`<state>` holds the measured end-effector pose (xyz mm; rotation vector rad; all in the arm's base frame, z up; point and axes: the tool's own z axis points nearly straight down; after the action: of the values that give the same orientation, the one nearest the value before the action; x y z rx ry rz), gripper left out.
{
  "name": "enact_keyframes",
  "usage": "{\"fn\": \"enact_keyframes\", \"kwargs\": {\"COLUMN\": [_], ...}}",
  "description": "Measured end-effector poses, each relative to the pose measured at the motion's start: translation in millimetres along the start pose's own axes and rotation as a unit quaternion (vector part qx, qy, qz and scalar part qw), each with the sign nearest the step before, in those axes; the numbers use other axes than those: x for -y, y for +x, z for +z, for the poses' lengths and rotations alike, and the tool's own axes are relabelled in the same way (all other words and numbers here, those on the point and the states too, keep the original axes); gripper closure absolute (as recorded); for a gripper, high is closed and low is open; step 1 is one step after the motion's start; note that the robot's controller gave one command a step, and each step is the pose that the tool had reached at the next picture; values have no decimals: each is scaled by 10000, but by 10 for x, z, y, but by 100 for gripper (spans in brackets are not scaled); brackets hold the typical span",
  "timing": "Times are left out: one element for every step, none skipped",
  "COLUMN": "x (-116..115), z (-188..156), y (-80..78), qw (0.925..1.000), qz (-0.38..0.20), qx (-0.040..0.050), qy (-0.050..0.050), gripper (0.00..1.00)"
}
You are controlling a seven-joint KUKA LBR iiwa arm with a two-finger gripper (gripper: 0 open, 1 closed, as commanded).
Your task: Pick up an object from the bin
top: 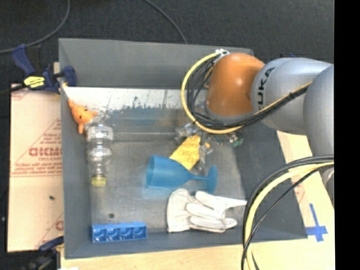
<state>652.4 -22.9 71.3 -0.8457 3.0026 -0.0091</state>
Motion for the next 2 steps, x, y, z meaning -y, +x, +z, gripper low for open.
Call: {"fn": "enact_keyframes", "kwargs": {"x": [-2, -10], "z": [-26, -171], "y": [3, 15], "qw": [10000, 10000], "qz": [1, 3], "qx": [1, -26], "qy": [-1, -18], "gripper": [100, 100]}}
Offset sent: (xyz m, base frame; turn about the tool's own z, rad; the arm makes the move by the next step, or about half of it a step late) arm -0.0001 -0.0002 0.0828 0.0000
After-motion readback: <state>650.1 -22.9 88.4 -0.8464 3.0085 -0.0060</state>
